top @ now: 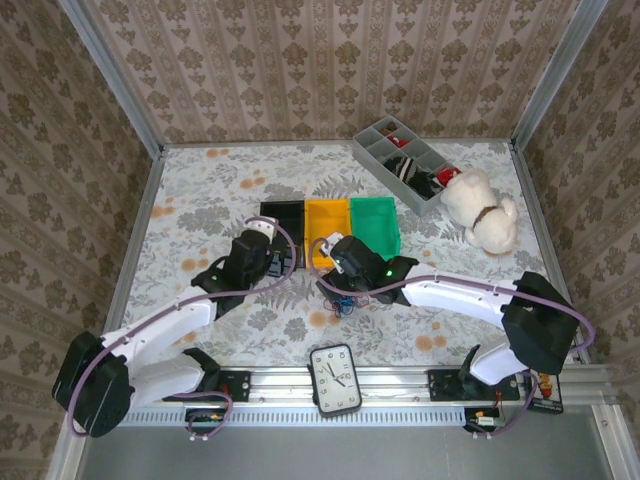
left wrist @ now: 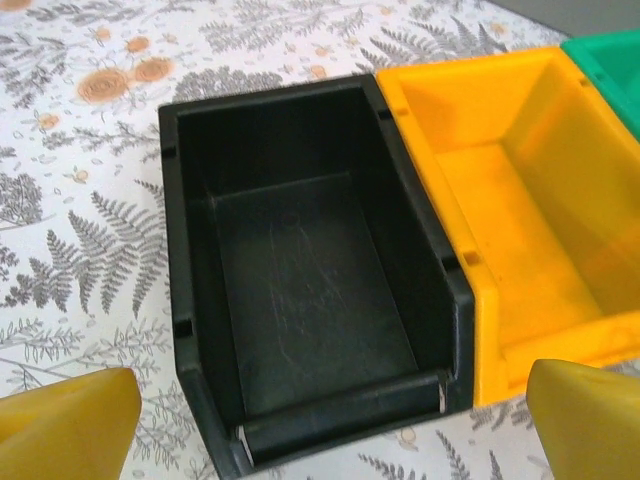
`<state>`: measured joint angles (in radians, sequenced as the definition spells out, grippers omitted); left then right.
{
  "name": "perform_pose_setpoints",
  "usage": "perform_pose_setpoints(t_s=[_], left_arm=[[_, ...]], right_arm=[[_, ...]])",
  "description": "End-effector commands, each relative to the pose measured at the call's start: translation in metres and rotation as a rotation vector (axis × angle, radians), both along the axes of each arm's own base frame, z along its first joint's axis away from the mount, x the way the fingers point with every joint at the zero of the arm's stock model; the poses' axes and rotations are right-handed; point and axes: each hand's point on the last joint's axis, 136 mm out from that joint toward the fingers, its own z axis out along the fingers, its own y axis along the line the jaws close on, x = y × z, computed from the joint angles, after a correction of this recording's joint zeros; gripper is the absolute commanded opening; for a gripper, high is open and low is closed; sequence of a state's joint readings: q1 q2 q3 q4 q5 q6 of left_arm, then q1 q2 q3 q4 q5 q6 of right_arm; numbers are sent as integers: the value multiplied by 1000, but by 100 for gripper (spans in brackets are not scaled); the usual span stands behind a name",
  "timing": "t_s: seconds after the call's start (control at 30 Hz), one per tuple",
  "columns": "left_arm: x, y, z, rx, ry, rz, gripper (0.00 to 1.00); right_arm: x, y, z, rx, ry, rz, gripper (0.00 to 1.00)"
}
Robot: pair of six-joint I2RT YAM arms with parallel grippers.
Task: Untangle the cables
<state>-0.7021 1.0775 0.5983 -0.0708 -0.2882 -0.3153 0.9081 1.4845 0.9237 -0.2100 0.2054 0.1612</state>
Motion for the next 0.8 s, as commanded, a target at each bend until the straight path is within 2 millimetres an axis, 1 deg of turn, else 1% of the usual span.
perform_pose_setpoints(t_s=[0.0, 0.07, 0.2, 0.27, 0.4, 0.5, 0.57, 0.67, 0.77], left_arm=[[-22, 1, -22, 57, 84, -48, 100], [-27, -7, -26, 63, 106, -96, 100], [-40, -34, -25, 57, 138, -251, 100], [-46, -43, -26, 73, 161, -320, 100], [-60, -66, -25, 75, 207, -473, 100], [-68, -78, -24, 98, 226, -562, 100], [-72, -86, -25, 112, 242, -615, 100], [-78, -96, -28, 123, 275, -678, 100], [-77, -106, -30, 118, 288, -699, 95]], right_arm=[[2, -2, 4, 18, 17, -40, 85], [5, -7, 3, 38, 34, -69, 84], [6, -19, -2, 38, 73, -107, 80], [5, -25, -4, 62, 108, -117, 77], [1, -37, -13, 170, 242, -120, 65], [-4, -43, -17, 207, 305, -98, 59], [-7, -46, -20, 223, 339, -94, 55], [-11, -44, -23, 253, 378, -80, 52], [-14, -41, -26, 277, 403, -73, 50]])
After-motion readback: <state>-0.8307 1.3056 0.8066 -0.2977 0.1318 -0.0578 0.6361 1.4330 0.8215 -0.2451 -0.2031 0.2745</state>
